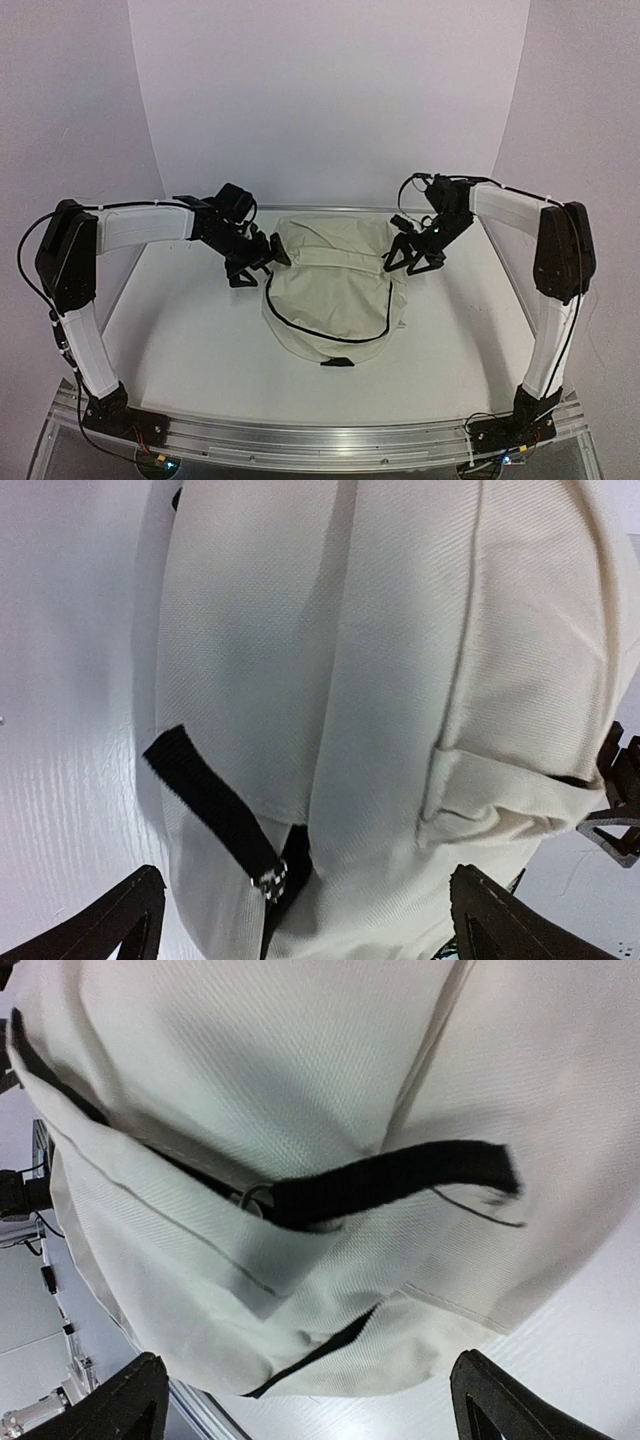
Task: Pack the student bag
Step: Adjust the student bag at the center of the board, then reset both arms
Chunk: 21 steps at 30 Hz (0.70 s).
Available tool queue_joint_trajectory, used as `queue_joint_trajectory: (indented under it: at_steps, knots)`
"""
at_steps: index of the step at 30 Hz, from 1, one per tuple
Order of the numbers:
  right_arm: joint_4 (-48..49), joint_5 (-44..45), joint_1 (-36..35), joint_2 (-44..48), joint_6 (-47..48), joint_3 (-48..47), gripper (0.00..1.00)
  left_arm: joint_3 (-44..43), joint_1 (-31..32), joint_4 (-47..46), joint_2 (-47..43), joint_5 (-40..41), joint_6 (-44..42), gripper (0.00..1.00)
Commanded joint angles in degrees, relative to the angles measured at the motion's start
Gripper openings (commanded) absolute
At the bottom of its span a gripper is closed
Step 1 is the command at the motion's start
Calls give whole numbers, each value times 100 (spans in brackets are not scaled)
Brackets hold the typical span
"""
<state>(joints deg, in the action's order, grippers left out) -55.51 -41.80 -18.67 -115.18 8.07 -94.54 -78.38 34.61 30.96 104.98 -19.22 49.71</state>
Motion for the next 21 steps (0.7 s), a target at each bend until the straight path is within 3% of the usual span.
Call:
queue_joint_trajectory:
  at_steps: [1,8,13,21]
  knots:
    - [-374,475,326,875,276,-495,98,-650,-275,817,-871,455,-168,100]
    - [-441,1286,939,1753,363,-132,98,-827,-763,1837,-1553,962,-508,100]
    - [-436,1589,1447,2215,448,622,98,-159,-832,2157,-2155,1306,-469,100]
    - [-301,1554,1504,2394,425,1281,98,1015,-832,1861,-2929,1237,22,100]
